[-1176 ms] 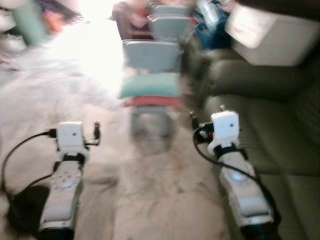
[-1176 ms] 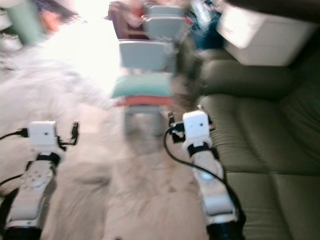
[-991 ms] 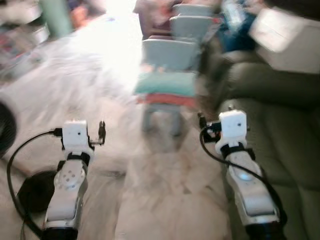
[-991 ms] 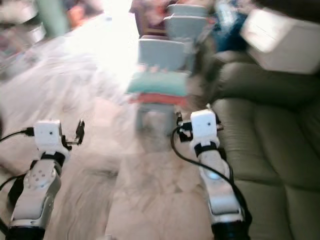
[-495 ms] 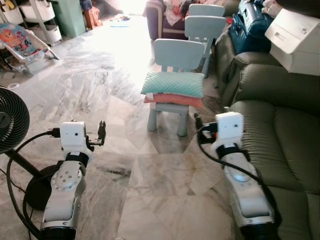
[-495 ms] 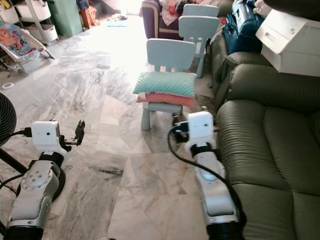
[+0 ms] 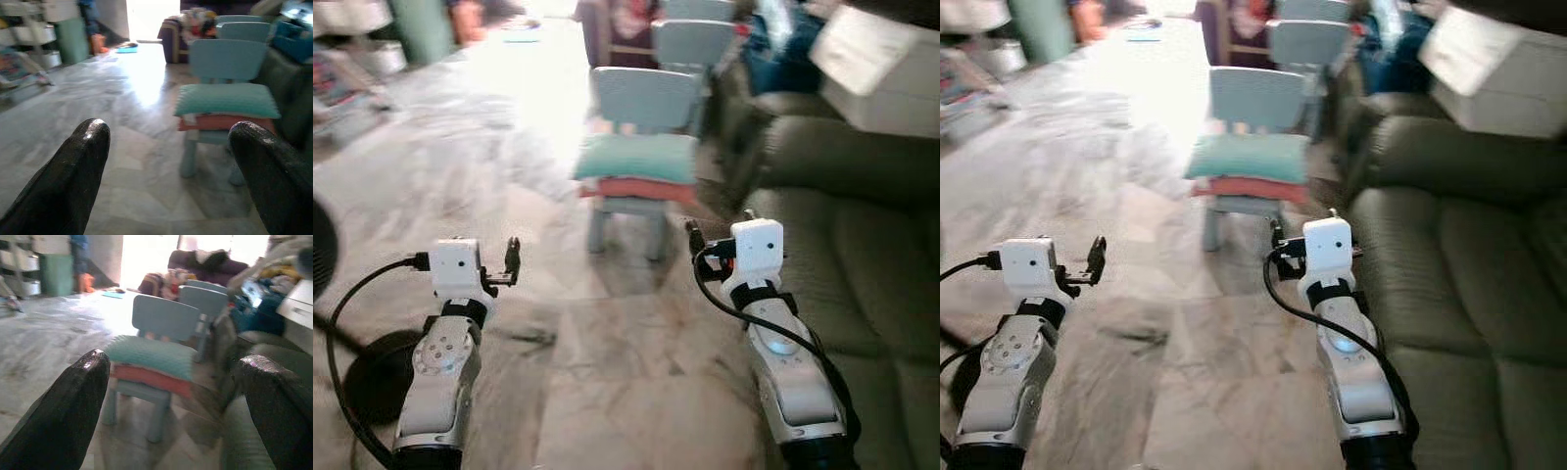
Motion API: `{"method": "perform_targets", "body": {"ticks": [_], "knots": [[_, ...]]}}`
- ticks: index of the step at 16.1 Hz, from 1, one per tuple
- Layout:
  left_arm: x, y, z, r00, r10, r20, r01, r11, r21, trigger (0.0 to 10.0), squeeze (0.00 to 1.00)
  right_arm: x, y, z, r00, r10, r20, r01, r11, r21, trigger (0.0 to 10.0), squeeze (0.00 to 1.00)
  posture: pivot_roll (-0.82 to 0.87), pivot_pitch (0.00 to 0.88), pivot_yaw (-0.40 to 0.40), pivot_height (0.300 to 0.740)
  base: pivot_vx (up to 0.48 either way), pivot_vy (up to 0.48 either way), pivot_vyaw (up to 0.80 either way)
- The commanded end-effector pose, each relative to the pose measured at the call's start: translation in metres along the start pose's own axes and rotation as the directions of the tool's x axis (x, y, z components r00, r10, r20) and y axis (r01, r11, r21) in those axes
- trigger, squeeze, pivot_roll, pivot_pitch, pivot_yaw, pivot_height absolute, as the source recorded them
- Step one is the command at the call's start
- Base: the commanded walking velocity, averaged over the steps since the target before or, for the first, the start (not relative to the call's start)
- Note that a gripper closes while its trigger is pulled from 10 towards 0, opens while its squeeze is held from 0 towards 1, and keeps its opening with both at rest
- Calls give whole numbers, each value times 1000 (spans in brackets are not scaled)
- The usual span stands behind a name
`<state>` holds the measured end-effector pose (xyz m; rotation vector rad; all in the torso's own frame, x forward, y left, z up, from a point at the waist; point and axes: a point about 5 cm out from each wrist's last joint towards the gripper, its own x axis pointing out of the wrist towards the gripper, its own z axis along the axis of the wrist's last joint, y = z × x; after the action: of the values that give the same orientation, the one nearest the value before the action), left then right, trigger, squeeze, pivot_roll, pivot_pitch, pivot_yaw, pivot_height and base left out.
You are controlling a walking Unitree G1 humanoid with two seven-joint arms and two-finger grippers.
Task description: Move the pillow to the sofa
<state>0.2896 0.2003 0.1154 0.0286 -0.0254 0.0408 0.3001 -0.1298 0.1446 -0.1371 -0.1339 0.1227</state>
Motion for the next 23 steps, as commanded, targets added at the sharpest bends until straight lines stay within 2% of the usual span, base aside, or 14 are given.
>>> {"method": "perform_targets", "body": {"ticks": [1,7,23], "knots": [[-1,0,-1,1000,-6,-8,6,1000,5,10000,0,0,-2,2,1000,-4,11,4,1000,-1,10000,0,-32,59,-39,740,0,0,0],[-3,-2,1,999,-39,10,39,999,-10,10000,0,0,-2,2,1000,0,11,0,1000,-5,10000,0,-31,60,-40,740,49,0,0],[-5,-2,-1,999,-43,2,43,999,-18,10000,0,0,0,1,1000,10,9,-10,1000,-12,10000,0,-29,59,-43,740,428,0,0]]}}
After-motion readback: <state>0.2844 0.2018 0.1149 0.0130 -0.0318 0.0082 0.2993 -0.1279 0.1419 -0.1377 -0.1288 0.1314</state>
